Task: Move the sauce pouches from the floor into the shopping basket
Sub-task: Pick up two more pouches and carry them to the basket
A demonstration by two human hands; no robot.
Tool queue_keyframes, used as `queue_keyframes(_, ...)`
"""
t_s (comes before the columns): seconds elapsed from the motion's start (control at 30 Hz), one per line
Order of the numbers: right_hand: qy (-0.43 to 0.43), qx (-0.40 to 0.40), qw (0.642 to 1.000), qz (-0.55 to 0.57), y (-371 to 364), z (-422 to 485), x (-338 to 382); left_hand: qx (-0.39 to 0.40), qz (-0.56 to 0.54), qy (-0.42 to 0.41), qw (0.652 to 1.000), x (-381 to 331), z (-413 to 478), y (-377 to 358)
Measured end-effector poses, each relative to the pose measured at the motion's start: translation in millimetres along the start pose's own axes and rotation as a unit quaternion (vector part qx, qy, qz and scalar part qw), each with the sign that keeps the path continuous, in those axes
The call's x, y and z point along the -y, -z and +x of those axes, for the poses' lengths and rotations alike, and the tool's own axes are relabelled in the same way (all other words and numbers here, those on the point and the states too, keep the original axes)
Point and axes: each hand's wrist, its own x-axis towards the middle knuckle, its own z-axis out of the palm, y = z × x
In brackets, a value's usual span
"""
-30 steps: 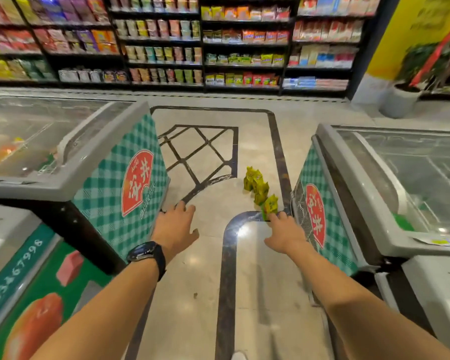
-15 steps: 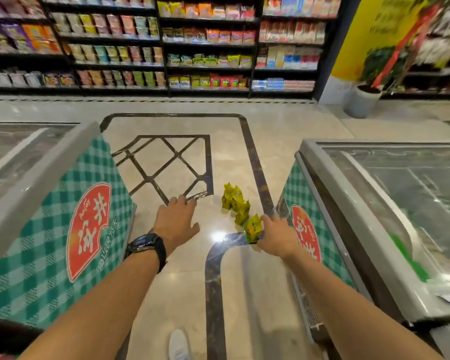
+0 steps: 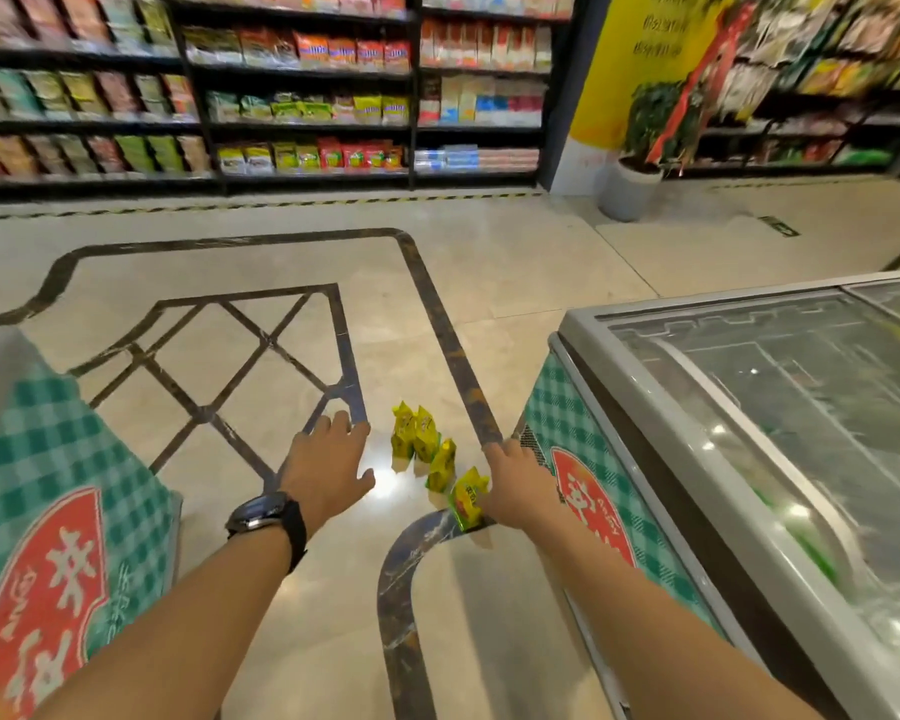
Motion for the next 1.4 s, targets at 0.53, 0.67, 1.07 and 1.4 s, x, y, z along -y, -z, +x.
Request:
queue_keyframes(0.53,0.021,0.091,0.994,0.053,19.2,286.4,-52.6,0.035,-0.035,0.027,0.998,9.8,273.2,-24.0)
queue_keyframes(0.67,0.007,0.142,0.988,0.056,-27.3,345.9,-59.9,0.078,-0.042,0.027,0.996,18.2,326.5,-86.5)
queue_keyframes(1.07,-0.002,0.080,0.993,0.091,-359.5,627.5,-61.4,0.124,-0.027,-0.041,0.991,12.2,481.0,-481.1)
queue_keyframes(1.4,-0.080,-0.048,0.987,0.133,-503.9,779.2,-61.5,-0.046,0.052,-0.135,0.988,41.3,600.9,-632.2)
